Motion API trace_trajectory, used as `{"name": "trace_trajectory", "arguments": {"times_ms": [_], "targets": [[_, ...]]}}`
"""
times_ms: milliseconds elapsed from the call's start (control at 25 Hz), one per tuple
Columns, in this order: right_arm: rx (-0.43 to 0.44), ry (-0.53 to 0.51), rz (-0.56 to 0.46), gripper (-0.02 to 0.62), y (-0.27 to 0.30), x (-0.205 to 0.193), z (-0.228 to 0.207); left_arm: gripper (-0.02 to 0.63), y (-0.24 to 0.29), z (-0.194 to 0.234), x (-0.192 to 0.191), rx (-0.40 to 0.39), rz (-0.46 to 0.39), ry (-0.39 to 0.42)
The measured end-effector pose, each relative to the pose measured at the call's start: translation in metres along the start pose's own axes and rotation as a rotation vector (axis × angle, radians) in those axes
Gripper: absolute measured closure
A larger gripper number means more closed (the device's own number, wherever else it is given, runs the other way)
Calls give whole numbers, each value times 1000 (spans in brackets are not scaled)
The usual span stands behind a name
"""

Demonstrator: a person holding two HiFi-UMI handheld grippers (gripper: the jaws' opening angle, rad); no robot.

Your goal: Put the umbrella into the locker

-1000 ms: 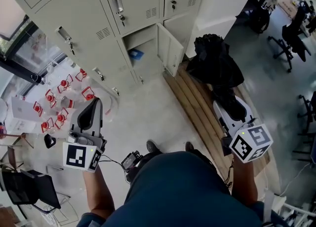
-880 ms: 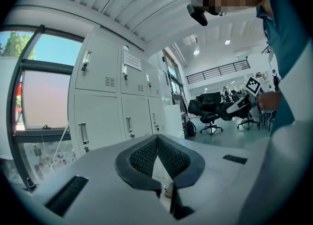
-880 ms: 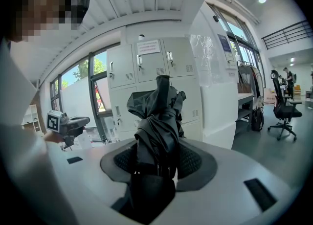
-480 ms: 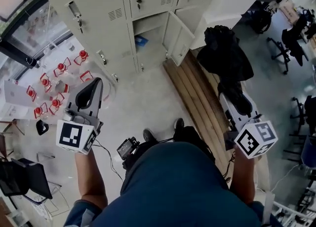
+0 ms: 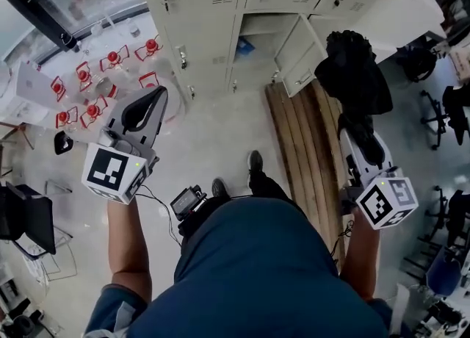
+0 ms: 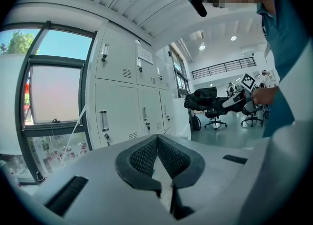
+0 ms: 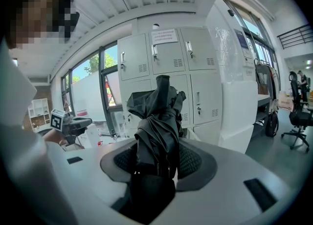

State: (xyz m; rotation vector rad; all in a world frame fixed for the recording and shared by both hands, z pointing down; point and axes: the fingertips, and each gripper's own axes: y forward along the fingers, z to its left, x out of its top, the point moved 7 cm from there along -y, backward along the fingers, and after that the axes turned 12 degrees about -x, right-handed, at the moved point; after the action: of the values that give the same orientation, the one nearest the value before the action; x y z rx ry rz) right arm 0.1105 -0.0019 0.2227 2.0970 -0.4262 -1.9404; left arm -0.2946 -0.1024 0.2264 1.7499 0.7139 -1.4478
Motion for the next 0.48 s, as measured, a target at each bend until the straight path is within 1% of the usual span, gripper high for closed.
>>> {"name": "trace_trajectory", "arguments": {"times_ms": [160,320,480], "targets": [[16,-36,14,387,24,8,1,588,3,6,-1,16,18,-1],[43,-36,46,387,51,2,-1,588,11,14,-9,21,35,-15],[58,-40,92,387,85,-7,-3,588,25,23,-21,34,76,-49]]}}
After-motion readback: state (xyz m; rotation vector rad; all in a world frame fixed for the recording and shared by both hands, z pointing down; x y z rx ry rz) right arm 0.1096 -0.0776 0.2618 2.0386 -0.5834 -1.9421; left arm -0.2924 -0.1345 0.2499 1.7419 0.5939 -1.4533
